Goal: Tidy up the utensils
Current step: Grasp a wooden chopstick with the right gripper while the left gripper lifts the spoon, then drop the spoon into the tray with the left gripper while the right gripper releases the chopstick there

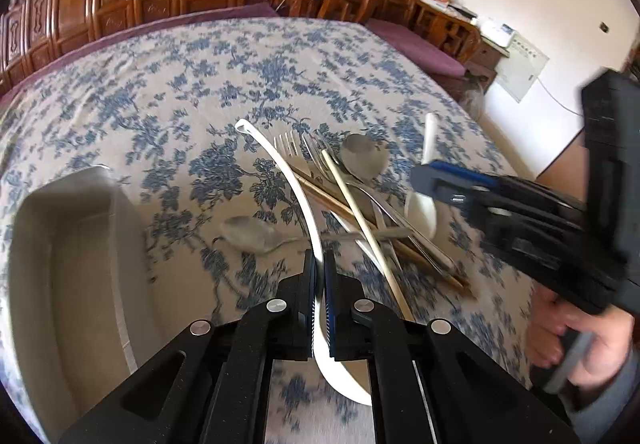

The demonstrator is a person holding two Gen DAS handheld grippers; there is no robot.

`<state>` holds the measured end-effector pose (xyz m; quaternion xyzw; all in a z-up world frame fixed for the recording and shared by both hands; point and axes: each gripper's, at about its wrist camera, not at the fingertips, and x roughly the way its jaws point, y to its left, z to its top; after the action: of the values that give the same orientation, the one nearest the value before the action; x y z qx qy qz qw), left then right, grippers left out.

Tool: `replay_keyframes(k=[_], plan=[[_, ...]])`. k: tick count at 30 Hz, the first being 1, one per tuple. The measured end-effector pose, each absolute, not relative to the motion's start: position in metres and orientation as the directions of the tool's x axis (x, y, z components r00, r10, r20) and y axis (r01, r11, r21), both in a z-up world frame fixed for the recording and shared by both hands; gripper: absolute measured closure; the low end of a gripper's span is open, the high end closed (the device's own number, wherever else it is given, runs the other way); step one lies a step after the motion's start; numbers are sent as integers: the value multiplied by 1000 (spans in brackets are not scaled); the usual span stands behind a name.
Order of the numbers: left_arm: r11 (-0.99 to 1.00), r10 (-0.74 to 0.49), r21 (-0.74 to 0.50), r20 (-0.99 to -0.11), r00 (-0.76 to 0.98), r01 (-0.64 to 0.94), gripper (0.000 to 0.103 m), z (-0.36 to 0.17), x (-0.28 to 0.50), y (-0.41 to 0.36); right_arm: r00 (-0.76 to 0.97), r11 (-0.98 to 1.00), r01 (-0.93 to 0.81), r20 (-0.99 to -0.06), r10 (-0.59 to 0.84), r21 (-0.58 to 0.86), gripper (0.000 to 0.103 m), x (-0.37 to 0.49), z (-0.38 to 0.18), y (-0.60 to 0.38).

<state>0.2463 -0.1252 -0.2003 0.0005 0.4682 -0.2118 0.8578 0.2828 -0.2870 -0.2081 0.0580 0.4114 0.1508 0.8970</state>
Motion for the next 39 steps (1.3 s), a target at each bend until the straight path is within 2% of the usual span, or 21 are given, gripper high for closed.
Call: replay_keyframes(k=[7,14,17,19,24,33,39], plan=[[899,-386,-190,-768,511,394,100,-173,223,-104,578,947,-253,-753,313,199,81,278,-218,-259],[892,-402,-178,-732,549,416,100,-156,209,-93,551,963,-259,-806,216,80,81,269,-234,-230],[891,-410,-186,-722,557,415,100,-152,206,-85,548,967,-250,-818,176,41,87,269,-239,-227],[893,-409,-189,-718,564,408,100,-150,205,-80,550,971,-235,-818,170,44,95,268,-238,-229],[903,-398,-188,-706,586,387,100,-141,202,-66,547,976,-213,-822,158,46,98,267,-237,-231],[932,-336,-152,-705,624,330,100,-130,199,-29,614,972,-216,-760,212,97,98,254,-208,-232],[956,-269,-130,-743,612,262,100,-145,210,1,641,952,-273,-712,288,140,98,248,-192,-217]])
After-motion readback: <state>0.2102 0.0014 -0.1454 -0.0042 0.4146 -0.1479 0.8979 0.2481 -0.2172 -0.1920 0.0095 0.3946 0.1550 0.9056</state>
